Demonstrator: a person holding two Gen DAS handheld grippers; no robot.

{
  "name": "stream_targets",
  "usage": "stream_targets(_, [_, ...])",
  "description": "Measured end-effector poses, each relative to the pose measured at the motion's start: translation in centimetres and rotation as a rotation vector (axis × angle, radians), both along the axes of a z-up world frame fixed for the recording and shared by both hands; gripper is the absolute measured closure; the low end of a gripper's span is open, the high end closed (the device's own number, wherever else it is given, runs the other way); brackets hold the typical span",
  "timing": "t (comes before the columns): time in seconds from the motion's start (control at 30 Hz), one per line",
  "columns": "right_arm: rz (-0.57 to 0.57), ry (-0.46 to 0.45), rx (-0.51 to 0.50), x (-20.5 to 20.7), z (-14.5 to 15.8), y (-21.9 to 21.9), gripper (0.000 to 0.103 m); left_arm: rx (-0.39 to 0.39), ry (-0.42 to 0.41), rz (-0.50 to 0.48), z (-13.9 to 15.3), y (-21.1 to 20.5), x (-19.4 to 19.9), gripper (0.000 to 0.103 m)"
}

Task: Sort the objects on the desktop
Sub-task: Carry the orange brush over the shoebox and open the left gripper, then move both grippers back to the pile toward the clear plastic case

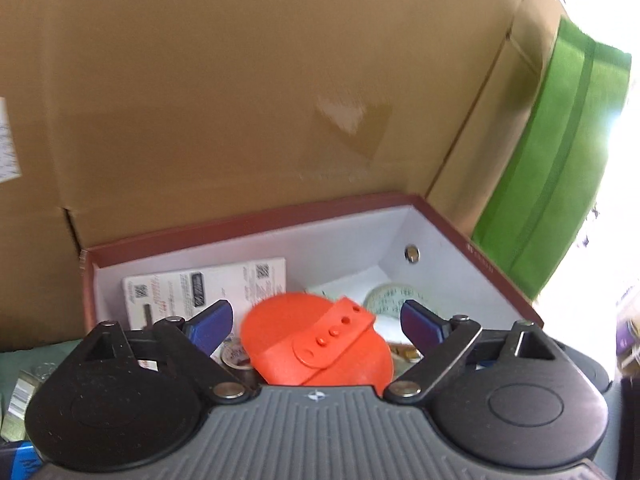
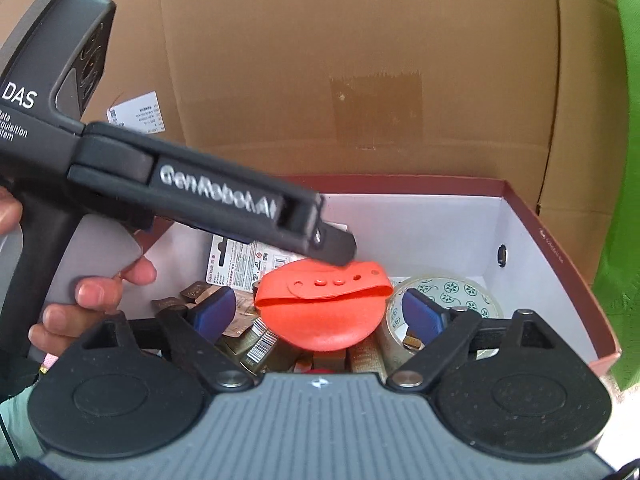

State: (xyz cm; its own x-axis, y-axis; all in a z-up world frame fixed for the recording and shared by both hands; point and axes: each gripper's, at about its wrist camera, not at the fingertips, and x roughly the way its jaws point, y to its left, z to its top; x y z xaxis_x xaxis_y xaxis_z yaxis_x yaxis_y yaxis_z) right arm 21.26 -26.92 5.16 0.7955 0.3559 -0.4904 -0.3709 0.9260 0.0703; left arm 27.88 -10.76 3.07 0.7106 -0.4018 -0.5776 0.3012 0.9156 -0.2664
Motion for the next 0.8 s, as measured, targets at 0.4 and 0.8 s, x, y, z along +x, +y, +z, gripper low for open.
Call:
stream_targets(0.4, [-0.086,-0.041,0.127,-3.4,1.7,-0.9,0.01,0.026,-0.096,0.087,1.5,0.7,-4.7,0.008])
stream_targets(0.8, [-0.087,-0.092,0.156,-8.6,4.0,0.5,0.006,0.059,-0.117,0.136,1.7,1.2,-10.1,0.008])
